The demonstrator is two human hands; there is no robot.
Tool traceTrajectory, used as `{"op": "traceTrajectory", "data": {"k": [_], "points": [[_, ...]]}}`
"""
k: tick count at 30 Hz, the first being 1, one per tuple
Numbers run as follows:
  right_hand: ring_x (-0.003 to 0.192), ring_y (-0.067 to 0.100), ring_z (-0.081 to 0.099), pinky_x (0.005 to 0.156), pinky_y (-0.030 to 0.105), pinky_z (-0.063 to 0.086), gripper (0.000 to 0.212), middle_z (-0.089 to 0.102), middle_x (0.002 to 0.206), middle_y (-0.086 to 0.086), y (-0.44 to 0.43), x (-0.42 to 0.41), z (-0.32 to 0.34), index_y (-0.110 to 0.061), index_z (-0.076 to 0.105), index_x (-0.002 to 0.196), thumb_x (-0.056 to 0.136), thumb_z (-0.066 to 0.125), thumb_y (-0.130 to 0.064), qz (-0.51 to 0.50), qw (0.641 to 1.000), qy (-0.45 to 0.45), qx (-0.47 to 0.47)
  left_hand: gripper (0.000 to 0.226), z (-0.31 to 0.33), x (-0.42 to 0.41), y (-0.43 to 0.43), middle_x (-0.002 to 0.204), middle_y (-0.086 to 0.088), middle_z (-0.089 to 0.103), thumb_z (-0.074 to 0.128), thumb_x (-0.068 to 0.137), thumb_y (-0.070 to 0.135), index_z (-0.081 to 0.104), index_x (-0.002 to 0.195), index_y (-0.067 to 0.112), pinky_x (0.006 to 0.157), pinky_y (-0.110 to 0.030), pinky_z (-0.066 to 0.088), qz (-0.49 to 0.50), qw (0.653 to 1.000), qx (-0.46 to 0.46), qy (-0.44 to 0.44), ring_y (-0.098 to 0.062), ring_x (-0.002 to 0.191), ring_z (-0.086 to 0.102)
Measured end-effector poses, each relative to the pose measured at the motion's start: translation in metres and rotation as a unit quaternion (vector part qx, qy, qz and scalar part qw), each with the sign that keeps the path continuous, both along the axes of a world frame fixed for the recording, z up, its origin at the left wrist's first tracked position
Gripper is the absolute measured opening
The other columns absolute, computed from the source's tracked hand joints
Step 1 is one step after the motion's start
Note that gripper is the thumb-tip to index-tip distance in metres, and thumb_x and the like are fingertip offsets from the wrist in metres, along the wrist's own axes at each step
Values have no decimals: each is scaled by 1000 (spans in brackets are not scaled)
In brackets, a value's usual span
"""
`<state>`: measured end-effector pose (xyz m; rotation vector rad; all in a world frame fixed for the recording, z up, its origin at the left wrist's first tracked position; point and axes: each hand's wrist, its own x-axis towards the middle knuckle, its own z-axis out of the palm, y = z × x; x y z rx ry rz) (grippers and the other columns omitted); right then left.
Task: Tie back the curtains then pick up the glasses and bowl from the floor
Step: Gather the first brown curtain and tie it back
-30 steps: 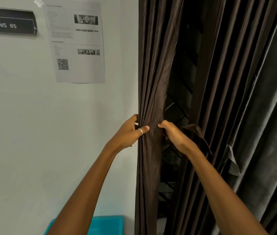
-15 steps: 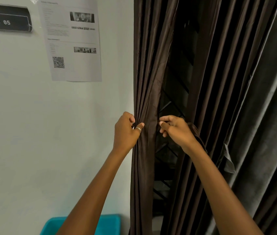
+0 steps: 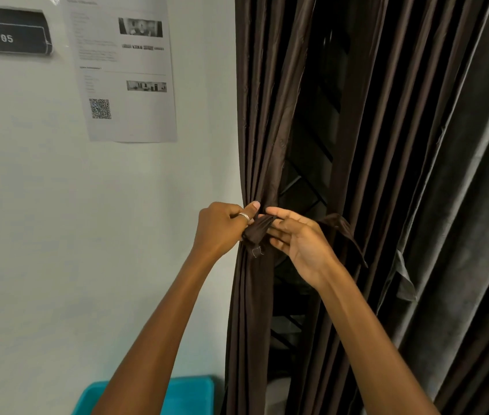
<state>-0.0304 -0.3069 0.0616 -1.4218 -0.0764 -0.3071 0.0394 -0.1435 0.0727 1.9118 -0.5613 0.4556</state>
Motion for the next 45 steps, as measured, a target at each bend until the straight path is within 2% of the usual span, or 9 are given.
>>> {"op": "traceTrajectory", "data": {"k": [4, 9, 12, 16, 19, 26, 34, 39, 45], "points": [[113, 14, 71, 96, 35, 50, 33, 76, 120, 0, 5, 1, -3, -22, 68, 127, 101, 52, -11, 7, 1000, -10, 0, 56, -3, -2, 5, 67, -2, 73, 52, 94, 61, 76, 71, 16, 76, -32, 63, -38, 999, 15, 27, -10, 65, 72], [112, 11, 71, 95, 36, 54, 41, 74, 122, -6, 12, 2, -5, -27, 60, 136, 98, 62, -12, 5, 999, -11, -43, 24, -3, -5, 9, 78, 15, 74, 66, 93, 45, 79, 101, 27, 76, -23, 60, -62, 997, 41, 14, -5, 76, 72], [113, 12, 70, 89, 31, 59, 57, 69, 132, -5, 20, 0, -10, -25, 51, 145, 94, 71, -11, -19, 996, -16, -85, 25, -3, -7, 10, 86, 7, 77, 67, 94, 38, 79, 108, 21, 80, -29, 62, -66, 998, 19, 15, -11, 80, 73], [99, 2, 73, 87, 18, 58, 57, 77, 106, -7, 37, 5, -25, -23, 47, 143, 93, 71, -8, -165, 971, -73, -157, 25, -3, -7, 7, 88, 2, 78, 67, 94, 37, 79, 108, 20, 78, -30, 63, -66, 998, 11, 17, -14, 81, 74], [86, -2, 73, 74, 4, 50, 56, 78, 89, -11, 48, 9, -36, -29, 43, 136, 92, 72, -8, -236, 958, -99, -127, 24, -1, -10, 6, 85, 4, 77, 66, 95, 37, 79, 106, 21, 72, -25, 63, -60, 998, 14, 18, -14, 78, 73], [81, 9, 75, 68, 19, 57, 29, 76, 89, -4, 68, 14, -48, -21, 54, 111, 93, 73, -9, -206, 968, -134, -54, 29, 5, -27, -2, 84, 7, 74, 54, 98, 49, 77, 102, 31, 55, -19, 35, 164, 954, 184, -168, -12, 71, 66], [89, 7, 73, 73, 20, 58, 16, 73, 93, -3, 70, 16, -44, -15, 60, 99, 93, 70, -5, -163, 970, -136, -117, 26, 9, -16, -1, 86, 5, 71, 48, 102, 45, 68, 102, 28, 74, -34, 59, 62, 979, 179, -79, -13, 76, 68], [83, 6, 66, 66, 12, 49, 15, 68, 100, -5, 55, 12, -34, -16, 57, 114, 101, 59, -11, -185, 937, -105, -278, 28, -1, 3, 19, 71, 11, 65, 41, 104, 46, 62, 108, 27, 66, -29, 59, 31, 981, 183, -50, -10, 54, 66], [98, 29, 63, 75, 29, 46, 18, 58, 113, 12, 44, 11, -12, -8, 61, 118, 103, 51, -6, -179, 814, -51, -551, 32, 1, 6, 21, 68, 13, 57, 35, 105, 47, 58, 111, 25, 67, -34, 57, 44, 960, 254, -105, -13, 66, 64]]}}
